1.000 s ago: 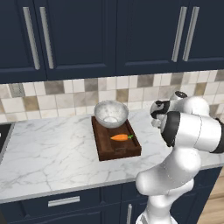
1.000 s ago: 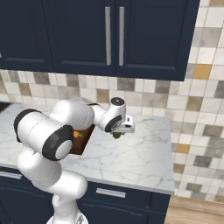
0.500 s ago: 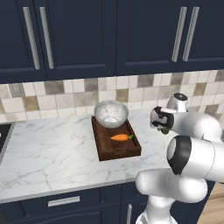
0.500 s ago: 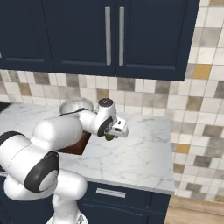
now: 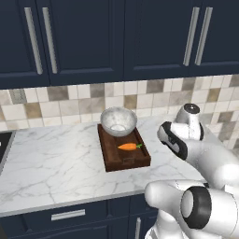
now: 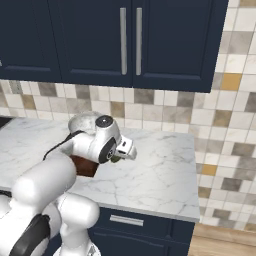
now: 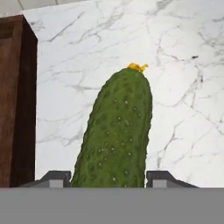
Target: Place the two vegetables and bowl onto the tray for setting up a vegetable dip station.
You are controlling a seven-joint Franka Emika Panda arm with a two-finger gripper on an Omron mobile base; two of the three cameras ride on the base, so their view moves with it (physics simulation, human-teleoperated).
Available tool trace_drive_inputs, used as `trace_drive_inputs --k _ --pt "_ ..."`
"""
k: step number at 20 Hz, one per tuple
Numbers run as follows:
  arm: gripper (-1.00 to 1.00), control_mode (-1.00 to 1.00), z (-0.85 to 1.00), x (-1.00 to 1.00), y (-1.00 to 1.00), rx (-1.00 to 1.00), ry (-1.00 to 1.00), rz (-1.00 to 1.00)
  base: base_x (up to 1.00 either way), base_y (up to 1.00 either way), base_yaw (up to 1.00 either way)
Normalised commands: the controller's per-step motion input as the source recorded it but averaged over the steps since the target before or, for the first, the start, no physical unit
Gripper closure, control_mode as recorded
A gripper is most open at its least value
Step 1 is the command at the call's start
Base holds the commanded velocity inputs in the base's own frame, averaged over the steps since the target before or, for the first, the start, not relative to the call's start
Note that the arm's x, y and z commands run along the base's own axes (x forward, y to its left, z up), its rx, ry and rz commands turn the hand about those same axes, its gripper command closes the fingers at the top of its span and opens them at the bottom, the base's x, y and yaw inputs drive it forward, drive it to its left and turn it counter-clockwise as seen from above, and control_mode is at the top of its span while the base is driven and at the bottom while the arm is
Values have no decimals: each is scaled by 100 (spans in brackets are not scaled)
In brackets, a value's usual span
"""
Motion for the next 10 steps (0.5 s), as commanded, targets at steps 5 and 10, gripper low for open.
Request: trace_drive_inputs --k 5,10 --pt "100 -100 30 -32 20 0 -5 25 0 0 0" --pt "100 -100 27 -30 16 -1 -3 40 0 0 0"
